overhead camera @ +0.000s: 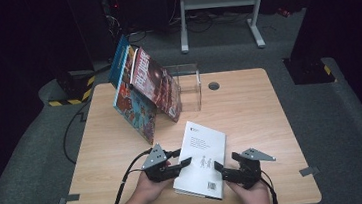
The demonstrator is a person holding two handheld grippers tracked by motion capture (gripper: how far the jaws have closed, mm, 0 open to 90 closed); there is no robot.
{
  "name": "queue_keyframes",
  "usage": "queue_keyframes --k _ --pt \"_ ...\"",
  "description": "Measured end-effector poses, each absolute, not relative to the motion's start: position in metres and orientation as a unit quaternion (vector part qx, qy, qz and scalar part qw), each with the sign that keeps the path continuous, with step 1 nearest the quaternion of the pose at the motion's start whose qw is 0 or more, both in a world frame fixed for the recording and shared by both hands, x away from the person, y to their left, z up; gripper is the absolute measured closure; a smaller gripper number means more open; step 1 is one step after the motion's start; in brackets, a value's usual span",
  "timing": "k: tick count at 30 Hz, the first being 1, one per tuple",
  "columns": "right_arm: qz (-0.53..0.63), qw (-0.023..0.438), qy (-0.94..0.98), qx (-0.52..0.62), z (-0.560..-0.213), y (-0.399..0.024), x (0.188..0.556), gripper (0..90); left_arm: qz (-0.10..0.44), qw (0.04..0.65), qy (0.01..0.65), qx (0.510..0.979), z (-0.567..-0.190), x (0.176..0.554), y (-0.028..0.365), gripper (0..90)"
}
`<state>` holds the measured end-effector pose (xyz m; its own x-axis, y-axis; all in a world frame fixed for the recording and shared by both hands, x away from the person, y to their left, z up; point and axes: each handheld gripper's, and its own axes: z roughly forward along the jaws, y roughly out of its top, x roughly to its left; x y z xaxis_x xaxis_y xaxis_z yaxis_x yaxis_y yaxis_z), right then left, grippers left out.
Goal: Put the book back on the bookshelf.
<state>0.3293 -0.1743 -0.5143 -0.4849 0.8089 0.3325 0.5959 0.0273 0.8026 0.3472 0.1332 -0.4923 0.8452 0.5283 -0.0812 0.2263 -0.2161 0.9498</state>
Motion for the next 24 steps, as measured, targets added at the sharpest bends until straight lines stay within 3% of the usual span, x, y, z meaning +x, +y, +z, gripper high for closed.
queue_keyframes --k 10,24 --pt "0.519 0.016 0.688 0.507 -0.523 -0.174 0.343 7.9 0.144 0.577 0.236 0.768 -0.491 0.344 0.133 55.4" --pt "0.521 -0.034 0.671 0.526 -0.527 -0.173 0.352 6.9 0.142 0.578 0.24 0.767 -0.492 0.344 0.134 55.3"
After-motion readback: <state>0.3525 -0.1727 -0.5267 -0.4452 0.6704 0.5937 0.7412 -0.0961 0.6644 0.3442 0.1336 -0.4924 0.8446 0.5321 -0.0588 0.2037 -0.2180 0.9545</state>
